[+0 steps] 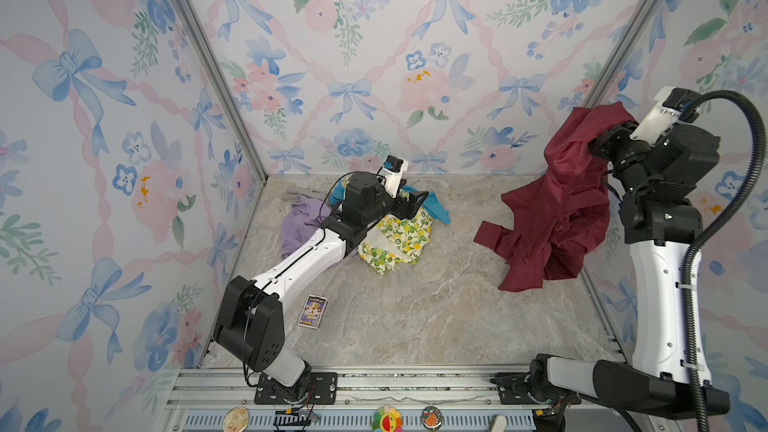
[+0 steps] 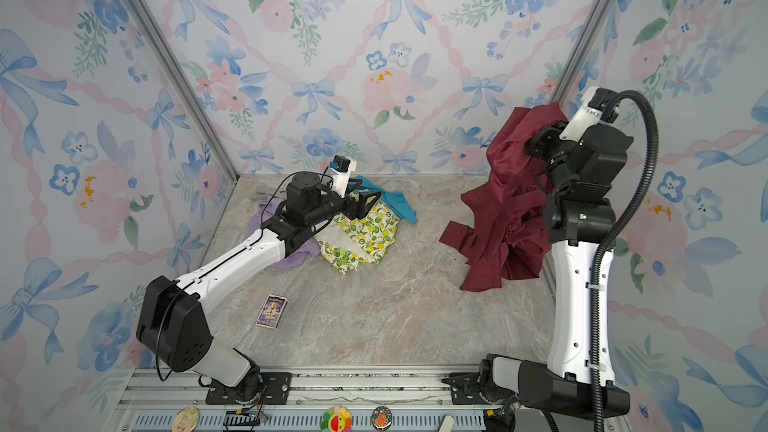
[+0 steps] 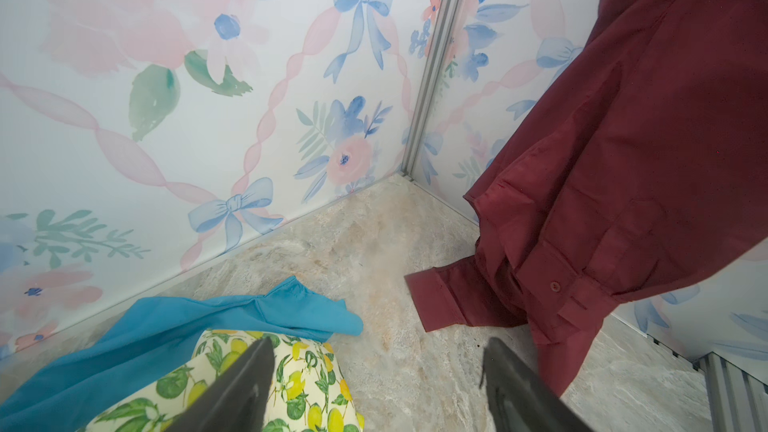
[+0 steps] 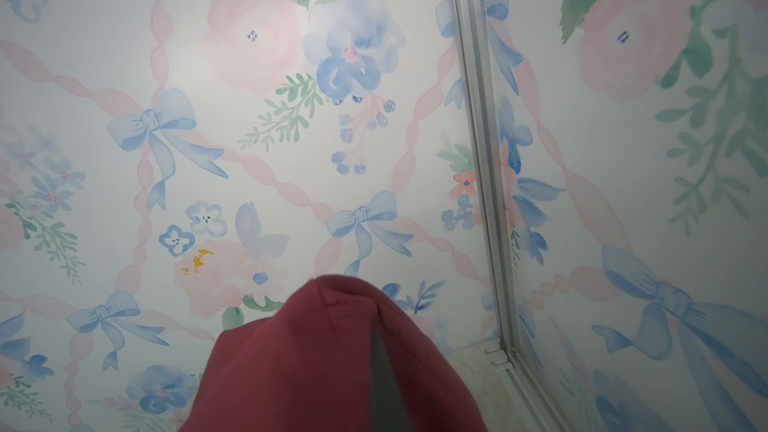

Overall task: Pick out a specific cloth from the pile
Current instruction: 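Lower the maroon shirt onto the empty table area with the right gripper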

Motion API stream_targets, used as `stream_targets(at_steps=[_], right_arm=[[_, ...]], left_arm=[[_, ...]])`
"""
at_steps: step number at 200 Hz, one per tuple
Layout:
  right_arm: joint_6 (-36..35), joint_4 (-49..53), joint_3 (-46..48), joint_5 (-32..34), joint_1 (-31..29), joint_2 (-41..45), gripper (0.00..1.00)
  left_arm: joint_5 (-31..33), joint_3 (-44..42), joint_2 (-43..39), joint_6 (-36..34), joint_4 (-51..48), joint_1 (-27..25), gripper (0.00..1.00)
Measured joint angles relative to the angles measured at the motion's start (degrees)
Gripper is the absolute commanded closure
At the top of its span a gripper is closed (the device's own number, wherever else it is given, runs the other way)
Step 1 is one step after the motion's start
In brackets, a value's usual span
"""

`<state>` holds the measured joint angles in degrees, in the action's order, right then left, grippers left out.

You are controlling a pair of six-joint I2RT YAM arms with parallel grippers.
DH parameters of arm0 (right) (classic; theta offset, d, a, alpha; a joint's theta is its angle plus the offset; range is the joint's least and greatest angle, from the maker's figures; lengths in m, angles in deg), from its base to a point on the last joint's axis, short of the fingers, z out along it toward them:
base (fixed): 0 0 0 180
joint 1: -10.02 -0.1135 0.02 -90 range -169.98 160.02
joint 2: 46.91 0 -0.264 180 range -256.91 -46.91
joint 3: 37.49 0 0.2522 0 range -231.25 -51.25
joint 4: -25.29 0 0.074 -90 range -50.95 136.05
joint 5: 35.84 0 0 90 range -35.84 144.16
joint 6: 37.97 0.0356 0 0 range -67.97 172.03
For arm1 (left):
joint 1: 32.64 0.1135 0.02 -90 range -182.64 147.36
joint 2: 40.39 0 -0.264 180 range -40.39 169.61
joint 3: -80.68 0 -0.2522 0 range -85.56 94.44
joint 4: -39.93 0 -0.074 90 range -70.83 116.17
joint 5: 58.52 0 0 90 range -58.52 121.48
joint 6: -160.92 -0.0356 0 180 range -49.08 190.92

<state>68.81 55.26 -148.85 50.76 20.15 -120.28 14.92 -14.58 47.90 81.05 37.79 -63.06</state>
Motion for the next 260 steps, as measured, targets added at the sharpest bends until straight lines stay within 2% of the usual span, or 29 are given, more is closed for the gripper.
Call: stream_targets(at_steps=[39,88,131,166,222,260], right_arm=[[0.0,-1.4,13.4,1.5,0.0,3.0,1.0],[0.4,-0.1,30.9,6.4,-0.1,12.7,1.0],[2.2,4.6,38.4,10.6,-1.0,14.9,1.0],[3.8,8.5,40.7,11.6,-3.7,9.7,1.0],[7.3,10.2,41.0,11.1,-8.0,-4.9,1.0],[9.0,11.1,38.9,10.6,-8.7,-15.6,1.0]], left_arm=[[3.1,-2.2,-1.2,2.4,-2.1,0.0,0.2],[5.2,-4.5,-4.8,5.7,-4.5,0.0,0.2],[7.7,-4.5,-7.3,6.6,-6.5,0.0,0.2],[10.8,-4.5,-8.0,6.6,-9.3,0.0,0.19],[13.3,-4.6,-9.5,6.6,-12.2,0.6,0.18],[13.4,-5.5,-10.7,6.6,-12.2,2.6,0.18]])
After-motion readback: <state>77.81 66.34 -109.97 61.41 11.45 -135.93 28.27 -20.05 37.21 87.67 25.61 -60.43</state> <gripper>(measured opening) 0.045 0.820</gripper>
